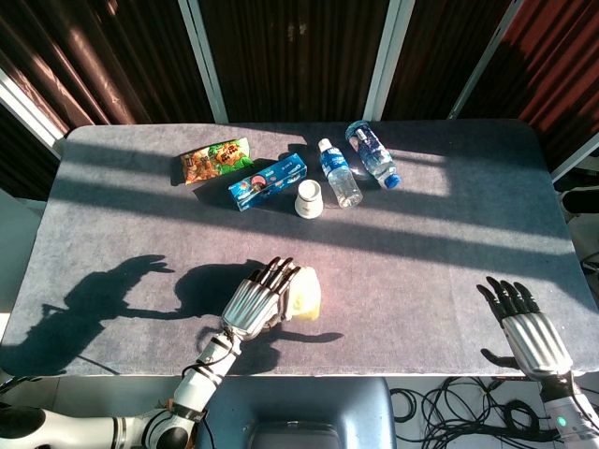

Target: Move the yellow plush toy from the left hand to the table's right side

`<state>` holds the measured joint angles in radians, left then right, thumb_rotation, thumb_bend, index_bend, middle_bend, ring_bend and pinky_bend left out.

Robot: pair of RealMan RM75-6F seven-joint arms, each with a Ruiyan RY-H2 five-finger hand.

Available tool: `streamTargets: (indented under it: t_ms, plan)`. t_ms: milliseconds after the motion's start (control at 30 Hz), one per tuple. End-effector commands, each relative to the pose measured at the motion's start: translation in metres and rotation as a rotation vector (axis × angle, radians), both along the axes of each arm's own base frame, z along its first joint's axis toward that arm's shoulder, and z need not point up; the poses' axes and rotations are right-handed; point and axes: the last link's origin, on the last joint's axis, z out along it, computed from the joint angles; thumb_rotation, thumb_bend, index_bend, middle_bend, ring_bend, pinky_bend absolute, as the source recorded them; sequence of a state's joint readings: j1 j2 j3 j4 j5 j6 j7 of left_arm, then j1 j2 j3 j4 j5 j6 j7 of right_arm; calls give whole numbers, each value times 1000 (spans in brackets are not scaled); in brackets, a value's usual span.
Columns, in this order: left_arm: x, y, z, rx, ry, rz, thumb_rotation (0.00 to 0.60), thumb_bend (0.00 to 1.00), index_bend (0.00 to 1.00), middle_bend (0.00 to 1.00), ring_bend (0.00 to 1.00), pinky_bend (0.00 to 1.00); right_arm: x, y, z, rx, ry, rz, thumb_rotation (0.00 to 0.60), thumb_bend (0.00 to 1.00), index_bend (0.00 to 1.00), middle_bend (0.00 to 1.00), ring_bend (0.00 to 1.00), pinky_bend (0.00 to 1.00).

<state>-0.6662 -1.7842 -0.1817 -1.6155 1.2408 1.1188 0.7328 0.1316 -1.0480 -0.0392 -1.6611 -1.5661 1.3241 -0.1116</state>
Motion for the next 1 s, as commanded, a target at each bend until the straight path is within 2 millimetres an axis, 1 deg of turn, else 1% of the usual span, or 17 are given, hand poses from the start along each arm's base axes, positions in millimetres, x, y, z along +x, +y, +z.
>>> streamTargets:
  t_ms: [33, 133, 167, 233, 267, 300, 333, 367, 433, 500, 533, 633, 700, 767, 867, 900, 1000]
  plan:
    - [-11, -3, 22, -21, -19, 24, 600, 244, 0, 0, 0, 301, 0, 0, -1, 2, 3, 0, 600, 0, 0, 0, 0, 29]
    - [-12, -4, 25, -26, -15, 25, 600, 245, 0, 0, 0, 301, 0, 0, -2, 2, 4, -1, 600, 0, 0, 0, 0, 29]
    - [-16, -3, 29, -23, -2, 28, 600, 246, 0, 0, 2, 301, 0, 0, -2, 5, 7, 0, 600, 0, 0, 0, 0, 29]
    - [-29, -1, 47, 2, 44, 32, 600, 250, 0, 0, 11, 304, 0, 0, -4, 17, 13, 3, 600, 0, 0, 0, 0, 29]
    - [-52, 4, 69, 72, 56, 92, 600, 254, 0, 0, 33, 313, 1, -1, -6, 31, 18, 14, 600, 0, 0, 0, 0, 29]
    - [-64, 2, 82, 94, 50, 115, 600, 258, 0, 0, 54, 321, 1, -1, -6, 34, 19, 18, 600, 0, 0, 0, 0, 29]
    - [-81, -3, 96, 108, 42, 156, 600, 267, 0, 0, 86, 331, 1, -2, -7, 32, 21, 22, 600, 0, 0, 0, 0, 29]
    - [-93, -6, 107, 116, 32, 194, 600, 272, 0, 0, 108, 336, 1, -2, -8, 29, 23, 26, 600, 0, 0, 0, 0, 29]
    - [-123, -18, 131, 121, 1, 280, 600, 279, 0, 0, 119, 335, 2, -4, -10, 20, 25, 41, 600, 0, 0, 0, 0, 29]
    - [-146, -28, 150, 137, -21, 307, 600, 279, 0, 0, 119, 329, 3, -5, -13, 13, 20, 53, 600, 0, 0, 0, 0, 29]
    - [-162, -34, 161, 162, -19, 310, 600, 279, 0, 0, 119, 325, 4, -7, -15, 12, 16, 58, 600, 0, 0, 0, 0, 29]
    - [-192, -50, 180, 244, 9, 291, 600, 281, 0, 0, 113, 311, 8, -11, -24, 34, -9, 71, 600, 0, 0, 0, 0, 29]
    - [-202, -58, 184, 275, 13, 279, 600, 283, 0, 0, 110, 301, 14, -16, -32, 59, -33, 81, 600, 0, 0, 0, 0, 28]
    - [-209, -65, 185, 278, 5, 269, 600, 284, 0, 0, 109, 296, 25, -24, -43, 90, -79, 108, 600, 0, 0, 0, 0, 27]
    - [-210, -69, 184, 249, -15, 264, 600, 285, 0, 0, 111, 290, 47, -38, -63, 132, -139, 175, 600, 0, 0, 0, 0, 28]
    - [-209, -70, 185, 245, -28, 264, 600, 284, 0, 0, 111, 291, 56, -45, -72, 142, -157, 202, 600, 0, 0, 0, 0, 28]
    - [-208, -72, 185, 246, -33, 255, 600, 284, 0, 0, 110, 290, 75, -64, -96, 165, -181, 246, 600, 0, 0, 0, 0, 29]
